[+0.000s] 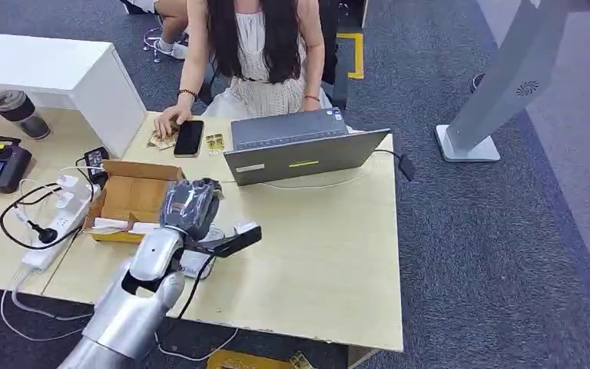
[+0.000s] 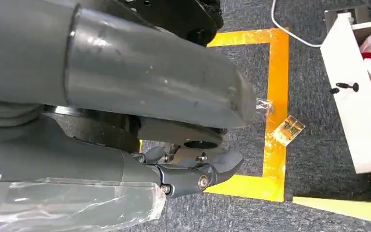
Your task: Pass the card to the sensor for recognition and then transmit it.
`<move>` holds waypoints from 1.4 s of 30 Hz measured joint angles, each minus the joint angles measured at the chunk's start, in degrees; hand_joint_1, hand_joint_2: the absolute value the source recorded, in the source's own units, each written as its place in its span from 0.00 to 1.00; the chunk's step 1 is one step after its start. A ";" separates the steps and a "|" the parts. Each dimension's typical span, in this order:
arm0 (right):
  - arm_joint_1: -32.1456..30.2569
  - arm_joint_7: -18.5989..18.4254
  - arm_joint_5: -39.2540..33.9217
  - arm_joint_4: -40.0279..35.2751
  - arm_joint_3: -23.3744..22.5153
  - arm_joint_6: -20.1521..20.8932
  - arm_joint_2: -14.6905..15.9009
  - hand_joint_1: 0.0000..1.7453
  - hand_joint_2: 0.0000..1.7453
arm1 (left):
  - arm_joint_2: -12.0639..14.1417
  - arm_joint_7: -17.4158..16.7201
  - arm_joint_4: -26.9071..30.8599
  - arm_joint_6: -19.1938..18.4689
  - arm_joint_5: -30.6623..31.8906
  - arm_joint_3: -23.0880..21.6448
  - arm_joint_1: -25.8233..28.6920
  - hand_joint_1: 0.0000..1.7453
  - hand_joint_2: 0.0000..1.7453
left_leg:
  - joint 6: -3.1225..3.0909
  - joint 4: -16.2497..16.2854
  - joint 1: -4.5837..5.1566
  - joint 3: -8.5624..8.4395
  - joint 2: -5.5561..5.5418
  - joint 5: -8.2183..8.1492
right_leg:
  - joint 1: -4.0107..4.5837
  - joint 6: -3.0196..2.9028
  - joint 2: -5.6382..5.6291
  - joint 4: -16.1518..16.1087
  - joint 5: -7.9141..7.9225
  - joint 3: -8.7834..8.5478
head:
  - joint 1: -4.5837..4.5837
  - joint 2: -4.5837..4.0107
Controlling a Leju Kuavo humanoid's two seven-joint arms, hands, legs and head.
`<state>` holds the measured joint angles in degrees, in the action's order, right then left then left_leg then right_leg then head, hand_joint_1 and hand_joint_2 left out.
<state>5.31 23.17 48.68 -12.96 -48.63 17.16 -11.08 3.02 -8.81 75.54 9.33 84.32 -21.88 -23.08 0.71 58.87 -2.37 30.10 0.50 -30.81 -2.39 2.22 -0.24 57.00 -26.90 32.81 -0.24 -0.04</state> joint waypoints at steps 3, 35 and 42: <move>0.06 -0.11 0.02 0.00 0.00 0.00 0.00 0.00 0.00 | 0.46 0.57 0.04 -0.42 -0.26 0.50 -4.18 1.00 1.00 | 0.02 0.00 0.00 -0.02 0.00 0.02 | 0.00 0.00 -0.01 0.01 0.00 0.00 | 0.00 0.00; 0.68 -1.22 0.94 0.00 1.40 0.00 0.00 0.00 0.00 | 3.43 -0.70 -12.85 -5.20 -4.04 4.48 -22.69 0.00 1.00 | 0.02 0.00 -0.01 0.02 0.01 0.02 | 0.00 0.00 -0.05 0.03 0.00 0.00 | 0.00 0.00; 0.60 -0.65 -0.24 0.00 1.40 0.00 0.00 0.00 0.00 | 3.43 1.25 -6.20 -1.46 -5.27 4.48 -15.61 0.00 1.00 | 0.02 0.00 -0.01 0.01 0.03 0.01 | 0.00 0.00 -0.06 0.02 0.00 0.01 | 0.00 0.00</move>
<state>5.91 22.51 48.43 -12.96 -47.23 17.16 -11.08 6.45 -7.56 69.34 7.87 79.06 -17.40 -38.69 0.73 58.87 -2.38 30.12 0.52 -30.80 -2.39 2.22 -0.30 57.02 -26.91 32.81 -0.24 -0.04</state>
